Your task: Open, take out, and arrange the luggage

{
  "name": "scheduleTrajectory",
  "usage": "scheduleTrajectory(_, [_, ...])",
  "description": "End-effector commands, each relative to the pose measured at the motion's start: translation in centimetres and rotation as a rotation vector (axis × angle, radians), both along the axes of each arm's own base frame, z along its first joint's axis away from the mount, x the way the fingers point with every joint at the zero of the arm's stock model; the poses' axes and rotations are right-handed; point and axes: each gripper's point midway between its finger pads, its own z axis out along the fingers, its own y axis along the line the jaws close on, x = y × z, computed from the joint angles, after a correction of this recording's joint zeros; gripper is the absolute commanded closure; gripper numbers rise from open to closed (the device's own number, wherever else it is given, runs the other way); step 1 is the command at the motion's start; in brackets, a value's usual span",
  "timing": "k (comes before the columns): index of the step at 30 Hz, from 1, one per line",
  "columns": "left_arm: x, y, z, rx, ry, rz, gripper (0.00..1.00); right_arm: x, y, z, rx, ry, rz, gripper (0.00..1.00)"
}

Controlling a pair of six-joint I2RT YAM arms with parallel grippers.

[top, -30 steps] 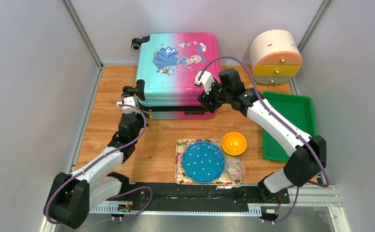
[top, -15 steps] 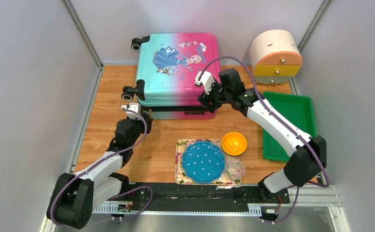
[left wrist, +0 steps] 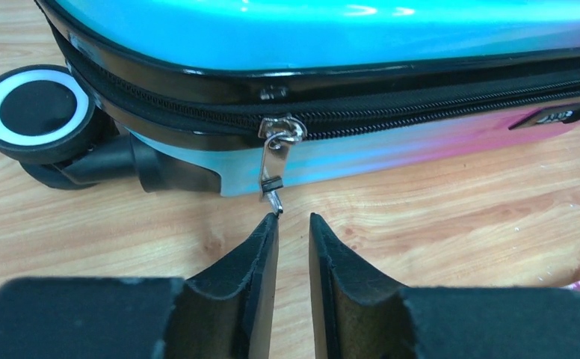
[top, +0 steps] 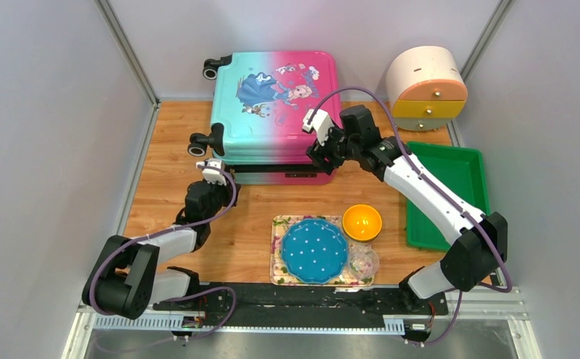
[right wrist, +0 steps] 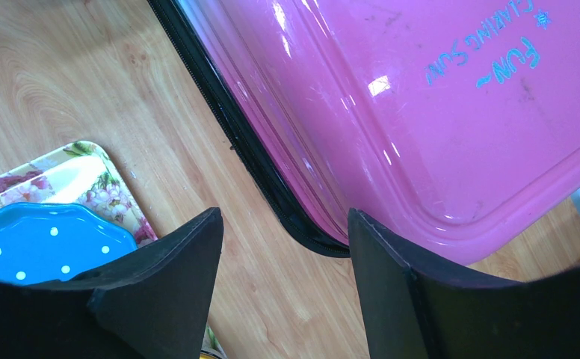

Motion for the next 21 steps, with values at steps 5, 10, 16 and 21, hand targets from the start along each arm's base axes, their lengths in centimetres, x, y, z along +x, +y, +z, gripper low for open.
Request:
scheduleTrajectory(5, [2.64,-0.05,3.80,-0.078,-0.109,0.055,0.81,0.34,0.22,2.21,0.041,-0.051,-0.003,0.33])
scheduleTrajectory(10, [2.33,0.15,4.11,-0.096,-0.109,0.062,0.88,0.34,0.28,1.98,0.039,-0.044,-0.006,0.33])
scheduleTrajectory(16, [2.05,0.50,3.64,-0.110,-0.093,0.081,0.64,0.33,0.30,1.95,0.042,-0.038,-0.009,0.33])
scheduleTrajectory(21, [2.43,0.43,3.74,-0.110,-0.100,0.082,0.65,0.31,0.35,1.88,0.045,-0.033,-0.011,0.33])
